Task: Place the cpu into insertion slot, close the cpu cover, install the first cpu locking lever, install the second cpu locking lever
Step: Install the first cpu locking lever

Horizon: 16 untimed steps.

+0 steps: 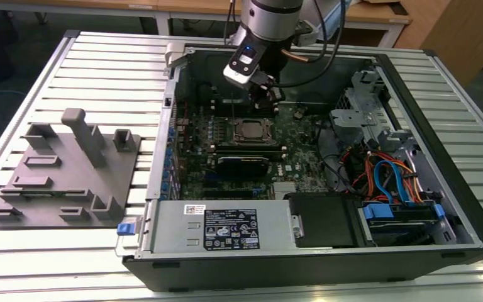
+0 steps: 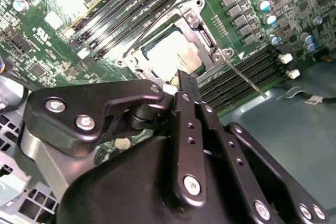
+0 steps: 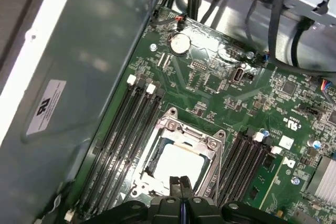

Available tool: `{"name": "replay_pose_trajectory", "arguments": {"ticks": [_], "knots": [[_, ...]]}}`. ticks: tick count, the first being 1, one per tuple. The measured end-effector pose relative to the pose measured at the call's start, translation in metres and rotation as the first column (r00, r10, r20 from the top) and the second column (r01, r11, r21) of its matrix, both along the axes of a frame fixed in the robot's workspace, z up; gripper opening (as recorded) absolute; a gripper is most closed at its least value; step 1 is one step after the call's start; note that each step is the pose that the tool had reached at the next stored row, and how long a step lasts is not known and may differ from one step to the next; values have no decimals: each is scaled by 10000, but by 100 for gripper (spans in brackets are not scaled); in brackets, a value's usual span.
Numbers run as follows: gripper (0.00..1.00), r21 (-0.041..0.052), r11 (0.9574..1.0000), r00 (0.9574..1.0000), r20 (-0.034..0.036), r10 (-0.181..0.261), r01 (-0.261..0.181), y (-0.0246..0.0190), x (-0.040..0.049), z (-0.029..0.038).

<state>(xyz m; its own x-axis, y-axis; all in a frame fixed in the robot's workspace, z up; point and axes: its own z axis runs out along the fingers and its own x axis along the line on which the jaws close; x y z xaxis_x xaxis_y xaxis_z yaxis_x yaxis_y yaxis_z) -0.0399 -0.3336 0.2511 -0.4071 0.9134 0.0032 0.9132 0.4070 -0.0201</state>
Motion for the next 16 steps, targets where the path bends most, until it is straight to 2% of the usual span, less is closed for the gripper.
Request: {"name": "replay_pose_trajectory", "arguments": {"ticks": [4, 8, 12, 16], "knots": [[10, -1, 10000, 10000, 24, 24, -24, 0, -74, -1], [10, -2, 9999, 9999, 100, 134, -134, 0, -112, -2], [10, -3, 9979, 9978, 126, 643, -643, -1, -112, -7], [10, -3, 9916, 9915, 138, 1296, -1296, -1, -112, -17]]}}
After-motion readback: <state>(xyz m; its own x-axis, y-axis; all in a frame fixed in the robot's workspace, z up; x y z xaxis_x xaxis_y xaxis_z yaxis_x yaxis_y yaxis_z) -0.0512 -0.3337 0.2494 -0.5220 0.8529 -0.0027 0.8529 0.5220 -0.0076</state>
